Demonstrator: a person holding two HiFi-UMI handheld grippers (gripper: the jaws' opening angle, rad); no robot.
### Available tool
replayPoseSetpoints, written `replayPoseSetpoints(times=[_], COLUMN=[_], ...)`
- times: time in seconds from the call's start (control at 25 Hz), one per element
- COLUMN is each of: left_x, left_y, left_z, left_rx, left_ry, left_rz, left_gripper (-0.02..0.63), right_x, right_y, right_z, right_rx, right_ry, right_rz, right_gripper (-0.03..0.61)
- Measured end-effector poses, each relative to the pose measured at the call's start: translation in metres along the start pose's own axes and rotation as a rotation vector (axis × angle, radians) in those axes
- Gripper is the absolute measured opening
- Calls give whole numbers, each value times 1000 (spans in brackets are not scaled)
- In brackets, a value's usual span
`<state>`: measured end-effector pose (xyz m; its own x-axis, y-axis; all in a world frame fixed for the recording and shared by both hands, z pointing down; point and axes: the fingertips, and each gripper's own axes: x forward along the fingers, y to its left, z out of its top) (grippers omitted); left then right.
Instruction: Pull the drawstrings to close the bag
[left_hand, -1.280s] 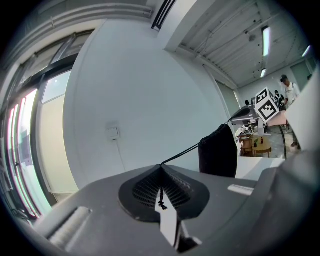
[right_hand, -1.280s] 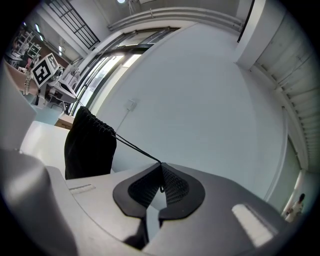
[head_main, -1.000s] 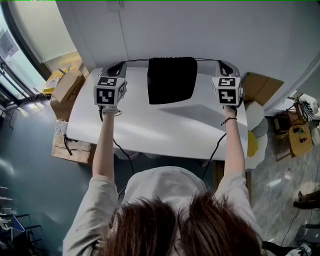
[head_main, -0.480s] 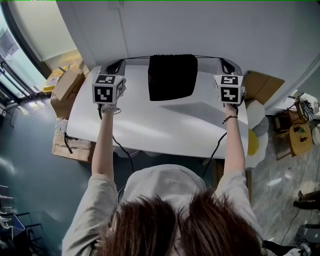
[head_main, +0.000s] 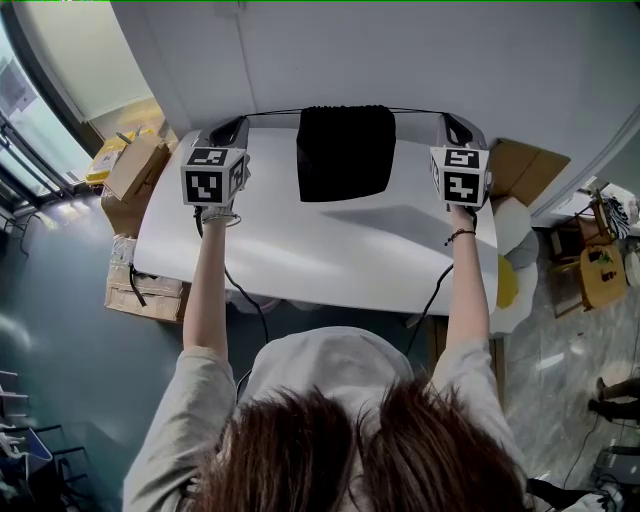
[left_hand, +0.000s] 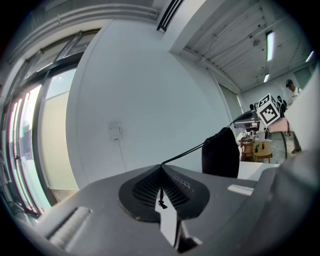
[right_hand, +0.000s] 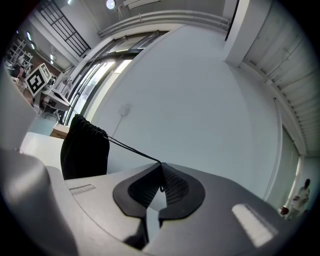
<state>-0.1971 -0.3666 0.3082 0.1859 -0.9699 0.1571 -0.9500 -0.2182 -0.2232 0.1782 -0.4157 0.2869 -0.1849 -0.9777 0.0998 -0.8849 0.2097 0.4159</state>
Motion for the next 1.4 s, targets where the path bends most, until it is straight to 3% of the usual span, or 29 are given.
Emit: replayPoseSetpoints(times=[1.4], left_x=[-1], left_y=[7], left_z=[-1], left_rx=[-63], left_ry=[-34], left_rz=[10], left_gripper=[2], right_x=[1], right_y=[-14], right_z=[2], right_rx=[73], right_ry=[-32], right_rz=[-51], right_gripper=[12])
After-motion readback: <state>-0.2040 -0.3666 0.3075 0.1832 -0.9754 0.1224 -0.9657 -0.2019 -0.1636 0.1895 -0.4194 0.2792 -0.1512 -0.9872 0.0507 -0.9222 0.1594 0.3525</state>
